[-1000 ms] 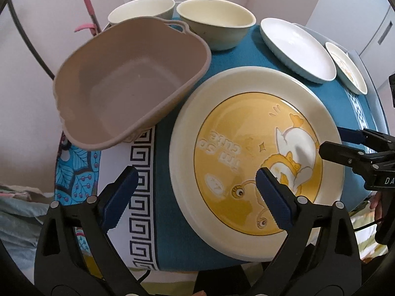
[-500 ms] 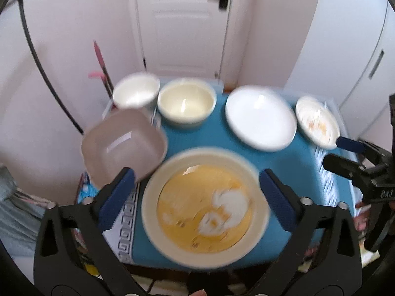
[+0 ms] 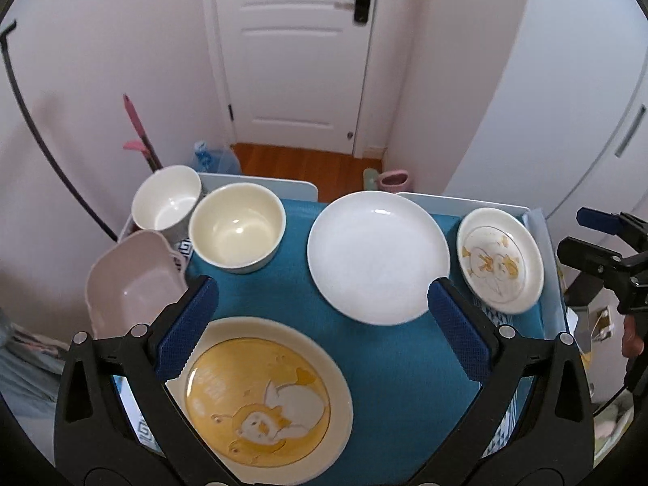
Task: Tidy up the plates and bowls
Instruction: 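Lower the yellow duck plate onto the table and open the right tool, then grip the rim of the plain white plate with the right tool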
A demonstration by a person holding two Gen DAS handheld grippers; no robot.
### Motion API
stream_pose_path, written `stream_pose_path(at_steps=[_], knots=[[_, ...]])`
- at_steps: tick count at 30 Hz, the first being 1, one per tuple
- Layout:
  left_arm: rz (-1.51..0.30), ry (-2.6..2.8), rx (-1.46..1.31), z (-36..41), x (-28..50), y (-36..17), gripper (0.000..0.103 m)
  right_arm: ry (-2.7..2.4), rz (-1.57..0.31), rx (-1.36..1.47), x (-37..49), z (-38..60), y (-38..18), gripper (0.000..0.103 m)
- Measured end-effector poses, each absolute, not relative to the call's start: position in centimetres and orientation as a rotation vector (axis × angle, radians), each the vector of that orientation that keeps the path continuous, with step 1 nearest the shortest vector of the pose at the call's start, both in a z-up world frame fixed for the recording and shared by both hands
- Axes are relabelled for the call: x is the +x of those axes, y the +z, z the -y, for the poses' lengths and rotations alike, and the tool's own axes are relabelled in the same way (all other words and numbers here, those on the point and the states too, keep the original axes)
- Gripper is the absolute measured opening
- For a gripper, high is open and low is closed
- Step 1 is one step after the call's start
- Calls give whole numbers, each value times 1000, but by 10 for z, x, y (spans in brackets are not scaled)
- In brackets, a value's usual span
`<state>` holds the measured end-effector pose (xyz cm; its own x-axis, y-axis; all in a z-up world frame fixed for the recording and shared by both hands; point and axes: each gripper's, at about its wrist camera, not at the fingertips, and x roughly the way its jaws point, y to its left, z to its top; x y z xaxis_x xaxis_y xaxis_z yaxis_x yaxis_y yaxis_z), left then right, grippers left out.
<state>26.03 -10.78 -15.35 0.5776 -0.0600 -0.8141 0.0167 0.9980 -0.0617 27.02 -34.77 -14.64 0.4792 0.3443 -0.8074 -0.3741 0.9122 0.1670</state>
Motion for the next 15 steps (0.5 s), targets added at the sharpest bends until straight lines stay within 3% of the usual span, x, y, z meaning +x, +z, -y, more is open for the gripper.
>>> stream_pose_path(at_steps=[6, 9, 14, 15], knots=[[-1056, -64, -163, 99, 304, -195, 103, 512, -1114, -25, 327, 348, -189, 102], [-1129, -83, -253, 90, 320, -222, 100, 562, -1154, -48, 346, 340, -211, 94], [-1224, -86, -283, 90, 338, -261, 71, 637, -1235, -92, 372, 316, -243, 69], [-1240, -87, -284, 91, 340, -265, 69, 646, -1250, -94, 377, 314, -248, 68]])
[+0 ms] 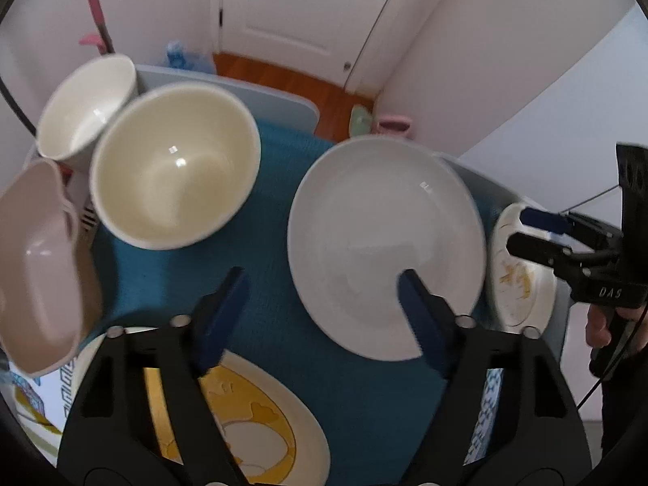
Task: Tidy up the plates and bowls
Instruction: 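Grip the rim of the plain white plate with the right tool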
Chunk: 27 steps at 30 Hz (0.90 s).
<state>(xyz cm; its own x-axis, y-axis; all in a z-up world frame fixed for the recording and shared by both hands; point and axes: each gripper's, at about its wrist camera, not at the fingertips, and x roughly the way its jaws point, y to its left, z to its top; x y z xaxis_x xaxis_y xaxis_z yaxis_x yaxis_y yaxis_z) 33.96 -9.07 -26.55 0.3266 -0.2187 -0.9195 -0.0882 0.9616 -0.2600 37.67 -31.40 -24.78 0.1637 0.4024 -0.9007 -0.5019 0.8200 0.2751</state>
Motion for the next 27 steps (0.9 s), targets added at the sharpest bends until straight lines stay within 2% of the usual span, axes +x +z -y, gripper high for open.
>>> stream_pose_path(at_steps=[4, 8, 11, 13, 16, 20, 27], knots=[[-1290, -99, -290, 92, 343, -283, 59, 663, -1302, -122, 390, 302, -267, 58], [-1327, -118, -288, 94, 348, -296, 48, 680, -1337, -140, 396, 297, -279, 43], [-1356, -125, -282, 97, 350, -303, 35, 697, -1358, -147, 396, 295, -284, 36], [-1367, -130, -279, 99, 349, -306, 33, 703, -1366, -155, 396, 293, -287, 35], [-1378, -140, -285, 99, 351, -310, 27, 709, -1381, -158, 397, 292, -292, 24], [-1377, -140, -248, 103, 350, -311, 26, 692, -1381, -175, 398, 292, -296, 16], [-1382, -129, -134, 114, 352, -308, 26, 670, -1387, -168, 395, 292, -300, 15]])
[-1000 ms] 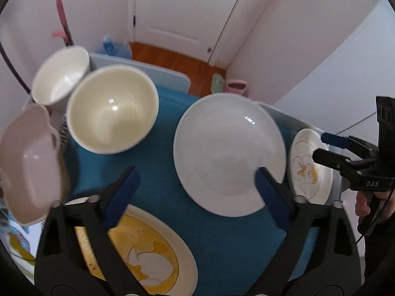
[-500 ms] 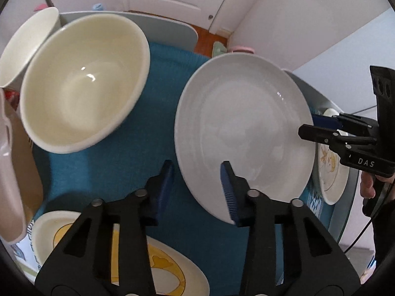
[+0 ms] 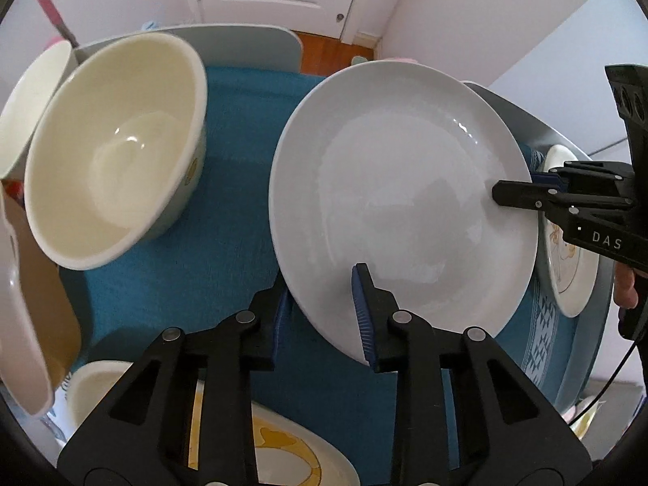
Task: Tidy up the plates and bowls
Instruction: 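Grip the rim of the plain white plate with the right tool, then carry the white plate with the right tool onto the yellow duck plate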
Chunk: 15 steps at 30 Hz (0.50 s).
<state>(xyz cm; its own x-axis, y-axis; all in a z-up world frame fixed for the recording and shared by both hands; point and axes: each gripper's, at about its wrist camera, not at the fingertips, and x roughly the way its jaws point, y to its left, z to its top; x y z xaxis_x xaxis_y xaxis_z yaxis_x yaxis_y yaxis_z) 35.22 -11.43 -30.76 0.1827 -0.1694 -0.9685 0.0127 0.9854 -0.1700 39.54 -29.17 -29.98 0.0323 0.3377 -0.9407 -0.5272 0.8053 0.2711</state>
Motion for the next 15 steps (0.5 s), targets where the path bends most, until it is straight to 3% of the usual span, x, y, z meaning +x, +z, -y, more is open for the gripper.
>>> stream_pose_path(at_steps=[15], knots=[[-1301, -112, -120, 112, 345, -272, 26, 658, -1324, -128, 384, 295, -273, 15]])
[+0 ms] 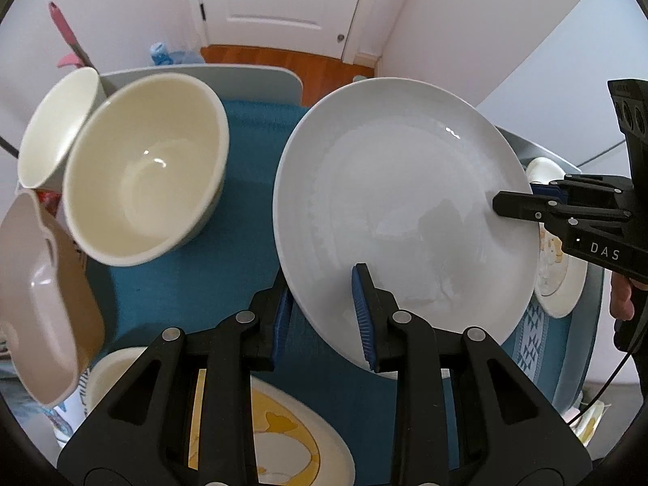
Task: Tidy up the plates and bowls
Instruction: 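Carry the white plate with the right tool onto the yellow duck plate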
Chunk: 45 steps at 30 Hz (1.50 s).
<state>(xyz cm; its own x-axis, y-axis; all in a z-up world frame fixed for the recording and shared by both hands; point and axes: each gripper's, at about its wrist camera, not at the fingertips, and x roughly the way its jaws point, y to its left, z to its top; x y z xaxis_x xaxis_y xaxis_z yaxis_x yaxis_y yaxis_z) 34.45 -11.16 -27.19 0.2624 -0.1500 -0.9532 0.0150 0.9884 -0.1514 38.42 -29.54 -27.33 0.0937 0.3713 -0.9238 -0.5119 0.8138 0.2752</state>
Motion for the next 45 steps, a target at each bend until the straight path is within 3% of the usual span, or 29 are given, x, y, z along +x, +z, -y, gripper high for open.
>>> stream_pose_path(at_steps=[15, 31, 45], knots=[[-1142, -25, -177, 84, 244, -182, 26, 726, -1179, -132, 306, 272, -197, 15], [-1207, -89, -170, 24, 161, -222, 26, 593, -1186, -41, 206, 214, -232, 15], [-1271, -260, -3, -19, 166, -272, 26, 384, -1186, 18, 165, 175, -251, 15]])
